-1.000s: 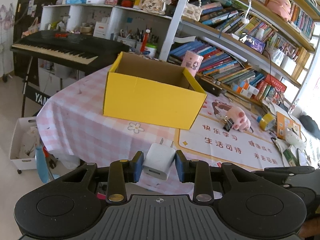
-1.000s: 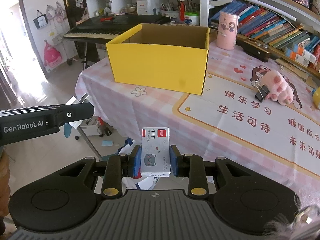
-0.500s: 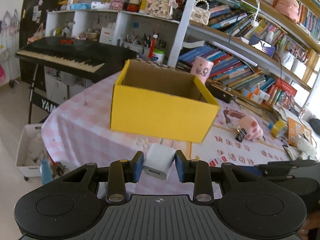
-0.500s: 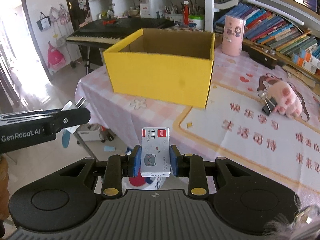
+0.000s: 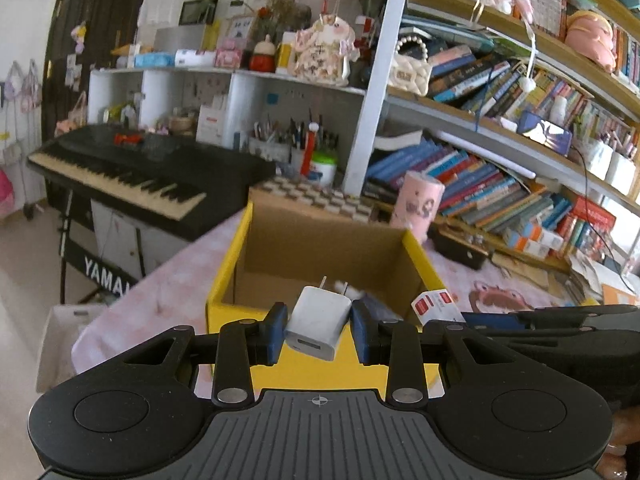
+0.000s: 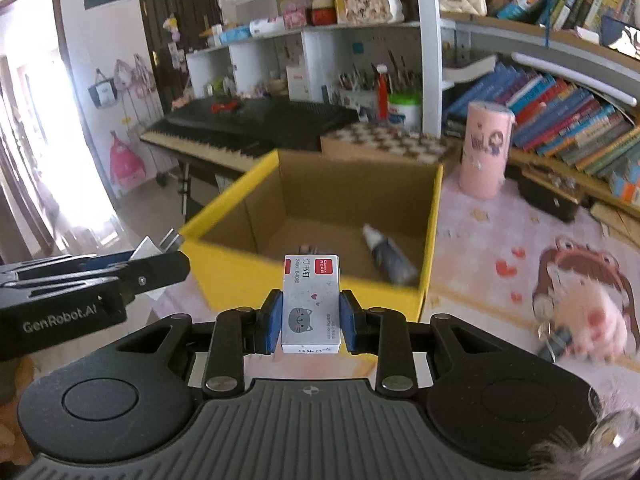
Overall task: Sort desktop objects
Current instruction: 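Lift the charger plug and white box and carry both toward the yellow box, then lower both into the yellow box and open both tools, then withdraw both tools from the box back toward the plush paw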
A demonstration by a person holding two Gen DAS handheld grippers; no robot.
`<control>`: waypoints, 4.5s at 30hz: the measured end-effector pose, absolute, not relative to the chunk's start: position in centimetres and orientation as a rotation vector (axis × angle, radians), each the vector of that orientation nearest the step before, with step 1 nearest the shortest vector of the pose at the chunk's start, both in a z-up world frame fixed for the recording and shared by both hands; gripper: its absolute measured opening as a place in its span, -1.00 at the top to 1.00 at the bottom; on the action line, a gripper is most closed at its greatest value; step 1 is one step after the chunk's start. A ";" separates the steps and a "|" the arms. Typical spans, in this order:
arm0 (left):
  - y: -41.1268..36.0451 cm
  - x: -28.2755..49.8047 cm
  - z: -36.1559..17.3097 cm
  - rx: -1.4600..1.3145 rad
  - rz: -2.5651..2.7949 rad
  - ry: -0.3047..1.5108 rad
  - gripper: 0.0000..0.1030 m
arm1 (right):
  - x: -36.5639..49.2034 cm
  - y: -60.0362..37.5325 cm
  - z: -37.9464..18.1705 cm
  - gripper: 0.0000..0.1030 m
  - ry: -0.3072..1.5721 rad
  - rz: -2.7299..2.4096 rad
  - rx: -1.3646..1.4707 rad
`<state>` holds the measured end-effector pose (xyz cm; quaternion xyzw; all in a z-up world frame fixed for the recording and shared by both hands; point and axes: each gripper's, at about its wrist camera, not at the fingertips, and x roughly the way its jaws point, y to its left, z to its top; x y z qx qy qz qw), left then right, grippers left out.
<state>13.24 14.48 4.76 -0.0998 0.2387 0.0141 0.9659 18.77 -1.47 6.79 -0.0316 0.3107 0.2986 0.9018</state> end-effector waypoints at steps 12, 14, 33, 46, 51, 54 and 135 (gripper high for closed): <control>14.1 20.2 3.2 -0.137 0.093 0.542 0.38 | 26.4 0.0 6.9 0.46 0.636 0.672 -0.104; 14.0 21.1 2.6 -0.121 0.104 0.564 0.38 | 27.5 0.3 6.6 0.46 0.643 0.681 -0.117; 12.3 28.3 -0.9 0.099 0.178 0.730 0.37 | 37.7 6.7 2.2 0.46 0.815 0.819 -0.324; 12.2 29.1 -2.4 0.073 0.181 0.792 0.37 | 40.0 10.6 -1.0 0.46 0.932 0.875 -0.500; 12.0 29.1 -2.5 0.070 0.182 0.795 0.37 | 40.6 10.5 -1.1 0.46 0.945 0.871 -0.496; 11.9 29.0 -2.4 0.068 0.188 0.783 0.34 | 40.9 10.4 -1.0 0.45 0.941 0.863 -0.481; 11.3 3.1 1.6 -0.063 0.070 0.550 -0.93 | 5.5 -5.4 2.0 -0.49 0.634 0.313 -0.112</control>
